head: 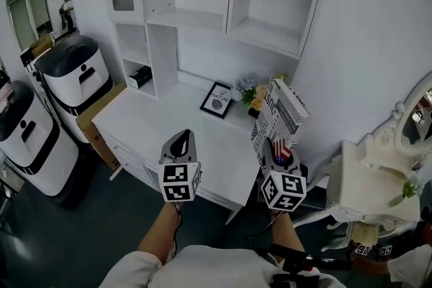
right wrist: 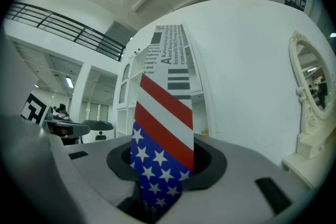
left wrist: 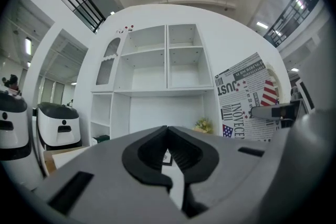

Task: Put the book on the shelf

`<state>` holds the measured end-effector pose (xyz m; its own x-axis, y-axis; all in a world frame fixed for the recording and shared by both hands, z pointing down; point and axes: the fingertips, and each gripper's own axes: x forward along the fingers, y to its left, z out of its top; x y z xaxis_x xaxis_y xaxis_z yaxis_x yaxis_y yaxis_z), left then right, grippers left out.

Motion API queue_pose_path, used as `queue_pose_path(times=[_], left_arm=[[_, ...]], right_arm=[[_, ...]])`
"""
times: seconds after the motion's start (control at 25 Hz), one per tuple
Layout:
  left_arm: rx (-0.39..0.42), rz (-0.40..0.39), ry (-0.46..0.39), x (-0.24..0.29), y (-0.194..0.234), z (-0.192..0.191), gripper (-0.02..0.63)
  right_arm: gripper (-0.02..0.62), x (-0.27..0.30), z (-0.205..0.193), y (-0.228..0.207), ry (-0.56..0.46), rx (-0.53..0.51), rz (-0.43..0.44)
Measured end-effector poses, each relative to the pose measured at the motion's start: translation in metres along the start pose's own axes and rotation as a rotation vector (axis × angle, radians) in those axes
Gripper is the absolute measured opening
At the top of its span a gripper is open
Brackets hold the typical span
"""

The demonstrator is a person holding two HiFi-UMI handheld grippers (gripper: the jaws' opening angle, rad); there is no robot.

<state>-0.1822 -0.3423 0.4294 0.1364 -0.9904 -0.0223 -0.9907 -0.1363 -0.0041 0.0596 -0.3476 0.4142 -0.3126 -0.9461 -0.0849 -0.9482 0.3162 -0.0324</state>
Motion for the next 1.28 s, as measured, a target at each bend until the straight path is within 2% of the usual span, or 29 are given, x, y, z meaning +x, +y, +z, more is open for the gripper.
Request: queue_pose_path(times=[0.44,0.76,1.04,1.28], left_arm=[[-0.035,-0.027,0.028,0.04,-0.002,-0.017,0.008],[0.006,-0.017,-0.011,0.057,0.002,0.012,0.008],[0.014,-0.03,-0.013,0.072,0.003,0.022,0.008],[-0.016,-0.059,-0.031,0.082,-0.002,0.04,0.008]], right_arm=[[0.172,0.024,-0.005,-0.011,0.024,-0.043,-0.017],[0.172,0.057,0.021,-0.008,-0.017,-0.072,0.028],[0.172,0.063,0.033,-0.017,-0.04,-0.062,0.011],[0.172,0.063,0.055,-0.018,-0.056,-0.063,-0.009]])
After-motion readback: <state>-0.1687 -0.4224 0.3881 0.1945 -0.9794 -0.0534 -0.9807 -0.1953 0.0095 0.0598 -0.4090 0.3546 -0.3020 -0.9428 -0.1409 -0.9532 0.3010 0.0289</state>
